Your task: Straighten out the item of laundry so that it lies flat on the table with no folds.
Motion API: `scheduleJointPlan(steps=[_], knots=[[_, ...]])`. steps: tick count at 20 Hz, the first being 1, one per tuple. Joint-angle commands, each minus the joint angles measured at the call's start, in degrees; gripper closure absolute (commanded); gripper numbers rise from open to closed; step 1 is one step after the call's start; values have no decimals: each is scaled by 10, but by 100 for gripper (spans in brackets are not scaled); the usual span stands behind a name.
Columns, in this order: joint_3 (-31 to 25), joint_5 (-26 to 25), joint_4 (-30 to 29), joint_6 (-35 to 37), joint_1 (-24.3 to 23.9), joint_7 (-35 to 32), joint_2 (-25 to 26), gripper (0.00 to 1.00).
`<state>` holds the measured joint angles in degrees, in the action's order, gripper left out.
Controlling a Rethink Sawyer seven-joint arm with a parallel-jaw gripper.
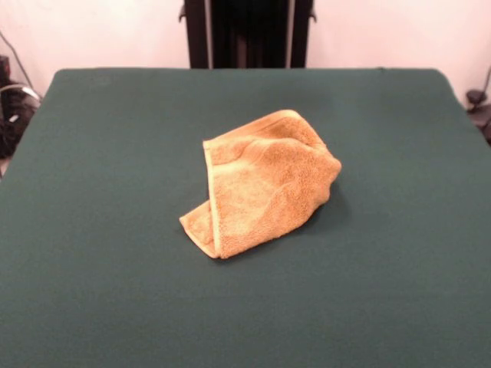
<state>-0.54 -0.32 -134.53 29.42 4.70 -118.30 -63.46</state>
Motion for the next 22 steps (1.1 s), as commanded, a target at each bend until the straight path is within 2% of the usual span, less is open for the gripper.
scheduleJointPlan(steps=[1,13,22], knots=[[17,-26,-49,-103,3,-105,164,0],[29,-24,-29,-202,2,-94,273,0],[25,-17,-33,-217,-4,-86,280,0]])
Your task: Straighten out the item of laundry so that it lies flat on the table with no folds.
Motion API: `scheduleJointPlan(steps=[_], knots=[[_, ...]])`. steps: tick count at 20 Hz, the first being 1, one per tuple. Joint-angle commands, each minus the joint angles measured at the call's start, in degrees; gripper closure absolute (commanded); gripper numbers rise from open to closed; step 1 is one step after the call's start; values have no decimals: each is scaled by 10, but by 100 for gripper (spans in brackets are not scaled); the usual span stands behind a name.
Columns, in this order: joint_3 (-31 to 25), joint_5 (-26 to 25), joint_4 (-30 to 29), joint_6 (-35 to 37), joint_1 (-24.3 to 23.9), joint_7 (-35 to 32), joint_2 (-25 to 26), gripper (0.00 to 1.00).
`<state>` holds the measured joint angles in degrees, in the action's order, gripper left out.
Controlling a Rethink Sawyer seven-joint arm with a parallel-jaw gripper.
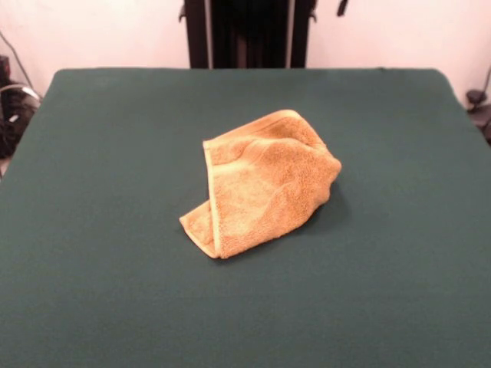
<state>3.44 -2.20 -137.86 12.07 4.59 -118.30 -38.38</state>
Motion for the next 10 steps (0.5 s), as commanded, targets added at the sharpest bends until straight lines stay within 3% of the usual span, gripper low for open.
scheduleJointPlan(steps=[1,10], knots=[[-15,1,-1,-46,-3,-86,29,0],[-16,0,0,-59,-5,-85,35,0]])
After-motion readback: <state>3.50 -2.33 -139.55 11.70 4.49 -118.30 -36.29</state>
